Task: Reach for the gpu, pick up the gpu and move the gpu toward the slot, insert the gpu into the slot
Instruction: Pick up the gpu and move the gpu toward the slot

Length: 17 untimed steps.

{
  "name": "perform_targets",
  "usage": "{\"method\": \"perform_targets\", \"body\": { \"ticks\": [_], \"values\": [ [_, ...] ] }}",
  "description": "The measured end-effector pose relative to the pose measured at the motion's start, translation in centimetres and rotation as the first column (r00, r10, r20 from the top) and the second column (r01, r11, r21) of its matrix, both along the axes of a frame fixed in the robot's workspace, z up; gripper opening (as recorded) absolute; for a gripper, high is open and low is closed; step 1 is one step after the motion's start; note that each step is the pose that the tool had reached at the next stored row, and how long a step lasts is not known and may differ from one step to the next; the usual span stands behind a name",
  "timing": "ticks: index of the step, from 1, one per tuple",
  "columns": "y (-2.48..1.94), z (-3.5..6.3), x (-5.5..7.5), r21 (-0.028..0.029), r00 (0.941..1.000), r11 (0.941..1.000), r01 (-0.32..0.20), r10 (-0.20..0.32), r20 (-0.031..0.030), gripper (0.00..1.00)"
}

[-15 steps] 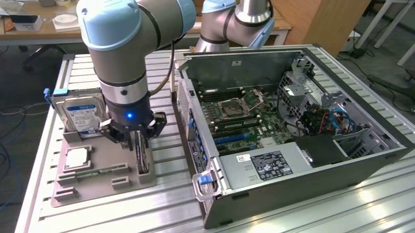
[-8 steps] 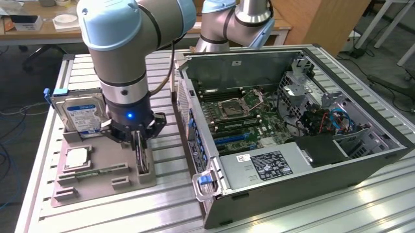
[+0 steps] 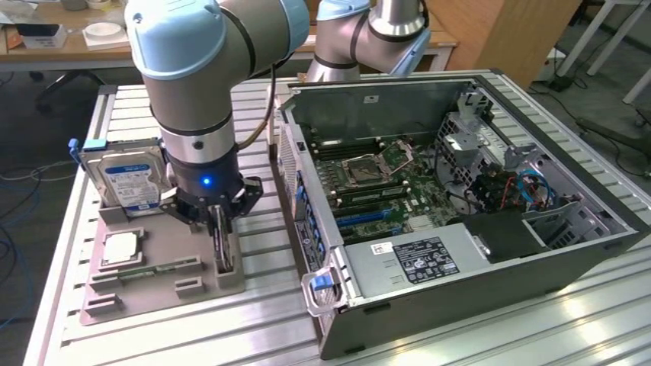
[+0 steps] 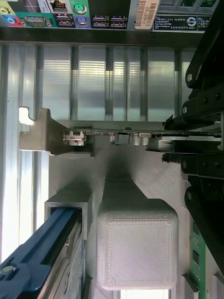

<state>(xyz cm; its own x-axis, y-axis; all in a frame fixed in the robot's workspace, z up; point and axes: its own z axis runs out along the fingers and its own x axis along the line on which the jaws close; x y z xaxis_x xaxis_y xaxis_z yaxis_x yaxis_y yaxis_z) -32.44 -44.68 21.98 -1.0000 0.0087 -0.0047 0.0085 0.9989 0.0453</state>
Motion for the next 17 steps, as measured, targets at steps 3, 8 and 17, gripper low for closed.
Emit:
{"method": "perform_targets", "body": {
  "ticks": [3, 8, 17],
  "values": [
    [0.00, 0.00, 0.00, 0.0000, 1.0000, 1.0000, 0.000, 0.000, -0.0001, 0.32],
    [0.00, 0.00, 0.00, 0.0000, 1.0000, 1.0000, 0.000, 0.000, -0.0001, 0.27],
    [0.00, 0.02, 0.00, 0.0006, 1.0000, 1.0000, 0.000, 0.000, 0.0002, 0.27]
  ]
}}
